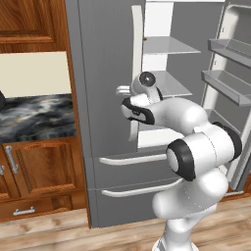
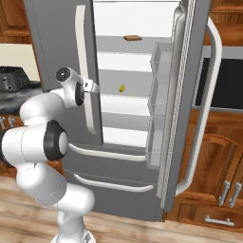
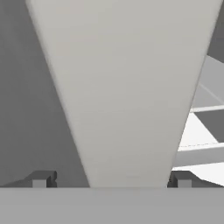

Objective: Take the lemon wedge from the fridge and place it on the plate with fish on the dining counter.

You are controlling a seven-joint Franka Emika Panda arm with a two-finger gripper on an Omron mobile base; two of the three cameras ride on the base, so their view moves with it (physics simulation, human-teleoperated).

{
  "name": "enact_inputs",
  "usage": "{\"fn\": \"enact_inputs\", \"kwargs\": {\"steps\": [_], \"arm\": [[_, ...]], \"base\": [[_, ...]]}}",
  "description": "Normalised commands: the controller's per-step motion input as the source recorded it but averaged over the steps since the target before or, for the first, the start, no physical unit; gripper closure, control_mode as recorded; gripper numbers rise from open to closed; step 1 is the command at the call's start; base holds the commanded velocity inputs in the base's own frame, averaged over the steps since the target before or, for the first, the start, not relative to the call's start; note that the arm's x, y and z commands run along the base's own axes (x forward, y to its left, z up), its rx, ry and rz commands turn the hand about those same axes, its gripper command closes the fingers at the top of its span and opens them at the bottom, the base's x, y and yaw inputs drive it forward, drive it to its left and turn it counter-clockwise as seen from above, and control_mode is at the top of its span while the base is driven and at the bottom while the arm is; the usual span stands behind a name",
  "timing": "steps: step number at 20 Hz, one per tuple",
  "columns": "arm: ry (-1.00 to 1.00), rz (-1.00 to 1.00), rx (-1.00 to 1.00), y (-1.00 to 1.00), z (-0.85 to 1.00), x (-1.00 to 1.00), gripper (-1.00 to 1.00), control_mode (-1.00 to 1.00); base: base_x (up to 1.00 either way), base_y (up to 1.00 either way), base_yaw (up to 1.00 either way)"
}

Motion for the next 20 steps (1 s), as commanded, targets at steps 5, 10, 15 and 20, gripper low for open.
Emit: {"fn": "enact_inputs", "kwargs": {"steps": [5, 10, 15, 20], "arm": [[-0.10, 0.01, 0.00, 0.00, -0.31, 0.63, -1.00, -1.00], [-0.03, 0.00, 0.00, 0.00, -0.12, 0.22, 1.00, -1.00], [0.00, 0.00, 0.00, 0.00, 0.00, -0.01, 1.00, -1.00], [0.00, 0.00, 0.00, 0.48, 0.03, -0.58, 1.00, -1.00]], "base": [[0.00, 0.00, 0.00], [0.00, 0.00, 0.00], [0.00, 0.00, 0.00], [0.00, 0.00, 0.00]]}}
